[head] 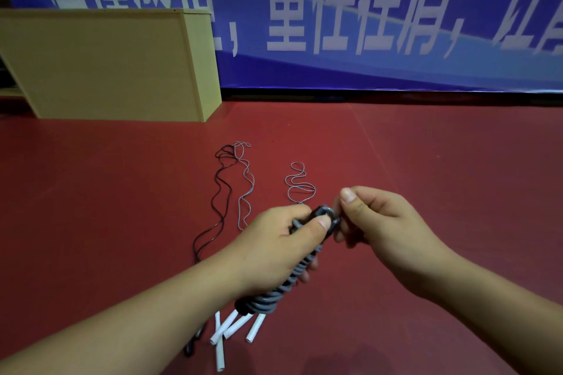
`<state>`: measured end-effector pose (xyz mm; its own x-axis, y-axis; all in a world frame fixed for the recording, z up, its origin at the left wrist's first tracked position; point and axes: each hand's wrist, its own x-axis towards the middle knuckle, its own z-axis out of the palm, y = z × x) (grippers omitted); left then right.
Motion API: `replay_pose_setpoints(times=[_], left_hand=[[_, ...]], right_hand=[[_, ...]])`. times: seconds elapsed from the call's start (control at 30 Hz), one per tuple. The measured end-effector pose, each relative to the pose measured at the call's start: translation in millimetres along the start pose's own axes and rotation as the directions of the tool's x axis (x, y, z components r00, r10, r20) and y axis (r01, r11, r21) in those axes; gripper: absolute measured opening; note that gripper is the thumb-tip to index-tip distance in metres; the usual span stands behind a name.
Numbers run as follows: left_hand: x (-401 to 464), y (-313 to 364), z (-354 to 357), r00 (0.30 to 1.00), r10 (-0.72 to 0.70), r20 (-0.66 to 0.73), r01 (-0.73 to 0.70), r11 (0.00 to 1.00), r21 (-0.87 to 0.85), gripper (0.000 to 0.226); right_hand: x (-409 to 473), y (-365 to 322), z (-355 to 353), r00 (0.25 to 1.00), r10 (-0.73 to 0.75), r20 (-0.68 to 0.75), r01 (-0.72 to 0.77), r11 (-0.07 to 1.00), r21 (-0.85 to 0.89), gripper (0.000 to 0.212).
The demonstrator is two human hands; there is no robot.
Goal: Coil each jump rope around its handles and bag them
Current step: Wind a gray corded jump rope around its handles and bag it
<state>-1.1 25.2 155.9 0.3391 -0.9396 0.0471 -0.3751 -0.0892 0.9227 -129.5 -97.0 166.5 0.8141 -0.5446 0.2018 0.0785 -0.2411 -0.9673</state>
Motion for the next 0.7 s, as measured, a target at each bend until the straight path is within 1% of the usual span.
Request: replay_pose_setpoints(times=[0.03, 0.07, 0.13, 0.2, 0.3, 0.33, 0.4, 0.43, 0.47, 0.53, 0.57, 0.63, 0.7], left_hand=[[-1, -3, -1, 0.999, 0.034, -0.007, -0.034, 0.999, 0.043, 0.042], [-2, -6, -1, 0.997, 0.077, -0.02, -0.074, 0.989, 0.125, 0.047], [-3, -13, -1, 0.989, 0.145, -0.034, -0.129, 0.948, 0.292, 0.057], [-2, -16, -2, 0.989, 0.144, -0.042, -0.118, 0.92, 0.374, 0.062], [-5, -11, -5, 0.996, 0.084, -0.029, -0.061, 0.881, 0.47, 0.062], [-5, -9, -6, 0.999, 0.039, -0.016, -0.027, 0.88, 0.475, 0.06], [-4, -4, -9, 0.999, -0.043, -0.018, 0.047, 0.9, 0.432, 0.052], [-9, -2, -12, 0.995, -0.073, -0.062, 0.091, 0.925, 0.37, 0.047], [-7, 3, -12, 0.994, -0.086, -0.072, 0.106, 0.937, 0.333, 0.044], [-8, 13, -15, 0.984, -0.109, -0.141, 0.142, 0.957, 0.254, 0.041], [-9, 16, -16, 0.978, -0.125, -0.168, 0.158, 0.966, 0.203, 0.039], [-16, 24, -20, 0.963, -0.155, -0.22, 0.186, 0.975, 0.126, 0.035], [-26, 29, -26, 0.948, -0.167, -0.272, 0.217, 0.962, 0.166, 0.033]], right_hand=[[-1, -2, 1, 0.998, 0.05, 0.036, -0.051, 0.998, 0.032, 0.037], [-2, -4, 1, 0.992, 0.101, 0.077, -0.104, 0.994, 0.039, 0.037], [-3, -5, 0, 0.974, 0.171, 0.149, -0.171, 0.985, -0.017, 0.036], [-3, -5, -2, 0.961, 0.209, 0.179, -0.205, 0.978, -0.041, 0.029], [0, 1, 0, 0.964, 0.219, 0.15, -0.213, 0.976, -0.051, 0.021], [1, 3, 3, 0.973, 0.192, 0.124, -0.185, 0.98, -0.068, 0.019], [4, 4, 10, 0.992, 0.108, 0.062, -0.103, 0.991, -0.08, 0.017], [8, 2, 17, 0.997, 0.058, 0.059, -0.051, 0.993, -0.107, 0.017], [11, 1, 19, 1.0, 0.006, 0.004, -0.005, 0.994, -0.112, 0.017], [19, -3, 28, 0.995, -0.058, -0.078, 0.051, 0.994, -0.093, 0.019], [23, -4, 33, 0.992, -0.057, -0.11, 0.052, 0.998, -0.045, 0.02], [31, -10, 46, 0.993, 0.04, -0.107, -0.025, 0.99, 0.141, 0.023], [37, -18, 61, 0.983, 0.175, -0.049, -0.152, 0.942, 0.301, 0.024]])
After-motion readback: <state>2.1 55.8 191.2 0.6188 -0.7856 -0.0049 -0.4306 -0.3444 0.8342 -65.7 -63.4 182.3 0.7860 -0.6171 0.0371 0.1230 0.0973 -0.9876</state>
